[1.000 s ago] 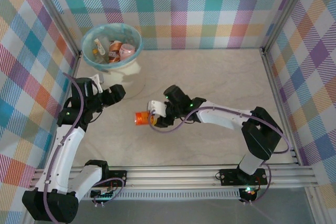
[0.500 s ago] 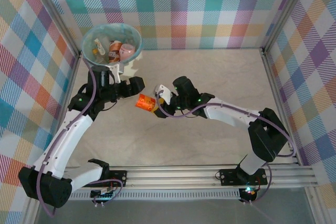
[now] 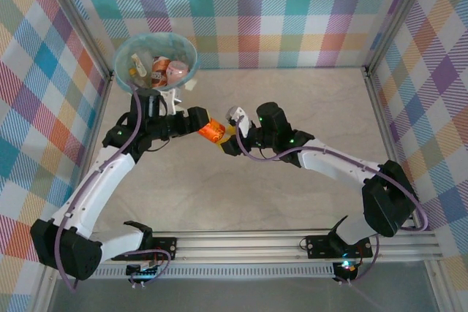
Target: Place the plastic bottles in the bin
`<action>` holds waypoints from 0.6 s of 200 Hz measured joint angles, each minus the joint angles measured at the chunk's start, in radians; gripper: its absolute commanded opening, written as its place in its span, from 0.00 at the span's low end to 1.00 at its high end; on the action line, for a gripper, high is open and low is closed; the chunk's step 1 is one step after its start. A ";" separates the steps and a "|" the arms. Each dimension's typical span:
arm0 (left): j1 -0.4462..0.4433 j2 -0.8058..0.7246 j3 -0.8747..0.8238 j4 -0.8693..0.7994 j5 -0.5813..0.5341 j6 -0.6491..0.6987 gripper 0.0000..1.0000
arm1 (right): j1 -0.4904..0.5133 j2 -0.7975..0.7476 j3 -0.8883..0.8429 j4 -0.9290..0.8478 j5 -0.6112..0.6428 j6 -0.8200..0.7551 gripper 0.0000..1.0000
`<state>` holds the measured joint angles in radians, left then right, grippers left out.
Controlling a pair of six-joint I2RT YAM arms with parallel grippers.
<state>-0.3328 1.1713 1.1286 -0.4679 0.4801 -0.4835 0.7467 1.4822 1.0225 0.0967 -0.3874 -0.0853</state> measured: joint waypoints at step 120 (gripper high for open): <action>-0.013 0.017 0.130 -0.076 -0.038 0.006 0.51 | 0.001 -0.068 -0.030 0.034 0.074 0.026 0.99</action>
<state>-0.3458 1.1885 1.2587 -0.5442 0.4419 -0.4770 0.7475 1.4139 0.9928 0.1310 -0.3130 -0.0589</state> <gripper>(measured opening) 0.574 0.987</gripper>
